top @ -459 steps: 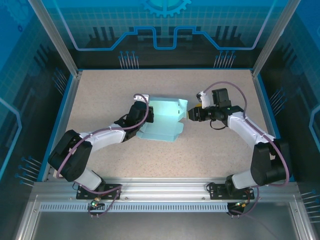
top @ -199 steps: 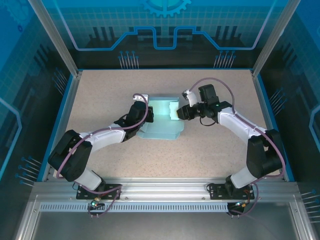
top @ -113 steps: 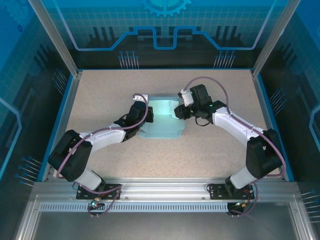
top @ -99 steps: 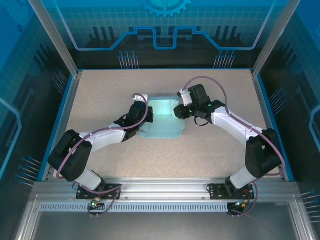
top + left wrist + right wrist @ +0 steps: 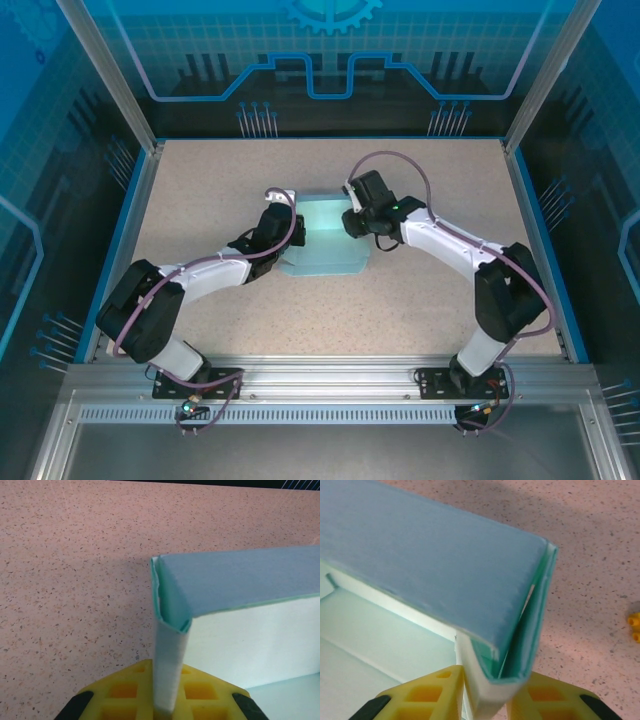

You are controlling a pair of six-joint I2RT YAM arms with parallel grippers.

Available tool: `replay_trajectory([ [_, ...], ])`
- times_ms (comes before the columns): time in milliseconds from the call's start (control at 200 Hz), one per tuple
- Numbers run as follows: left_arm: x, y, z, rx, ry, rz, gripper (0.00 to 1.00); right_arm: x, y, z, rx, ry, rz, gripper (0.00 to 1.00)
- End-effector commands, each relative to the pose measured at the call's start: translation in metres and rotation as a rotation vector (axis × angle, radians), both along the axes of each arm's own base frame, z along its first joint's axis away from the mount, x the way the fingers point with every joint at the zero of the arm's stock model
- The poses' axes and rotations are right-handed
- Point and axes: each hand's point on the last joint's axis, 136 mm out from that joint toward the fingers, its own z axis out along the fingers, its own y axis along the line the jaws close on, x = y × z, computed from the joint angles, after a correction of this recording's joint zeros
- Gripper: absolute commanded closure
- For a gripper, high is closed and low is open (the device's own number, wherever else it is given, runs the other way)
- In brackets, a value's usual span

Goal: Fold the paper box

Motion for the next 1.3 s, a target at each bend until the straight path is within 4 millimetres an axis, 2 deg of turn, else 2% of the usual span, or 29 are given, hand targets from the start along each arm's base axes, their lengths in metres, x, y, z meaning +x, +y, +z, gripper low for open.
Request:
replay_trajectory([
  [0, -0.004, -0.022, 0.022, -0.079, -0.040, -0.086, 0.94, 0.010, 0.008, 0.008, -0.052, -0.055, -0.057, 0.74],
  [295, -0.005, -0.021, 0.020, -0.075, -0.037, -0.081, 0.94, 0.011, -0.017, 0.006, -0.273, -0.090, -0.189, 0.83],
  [805, -0.004, -0.019, 0.019, -0.069, -0.034, -0.073, 0.94, 0.016, -0.055, -0.013, -0.498, -0.067, -0.308, 0.85],
  [1296, -0.005, -0.019, 0.018, -0.061, -0.026, -0.076, 0.94, 0.025, -0.091, 0.010, -0.707, -0.129, -0.376, 0.87],
])
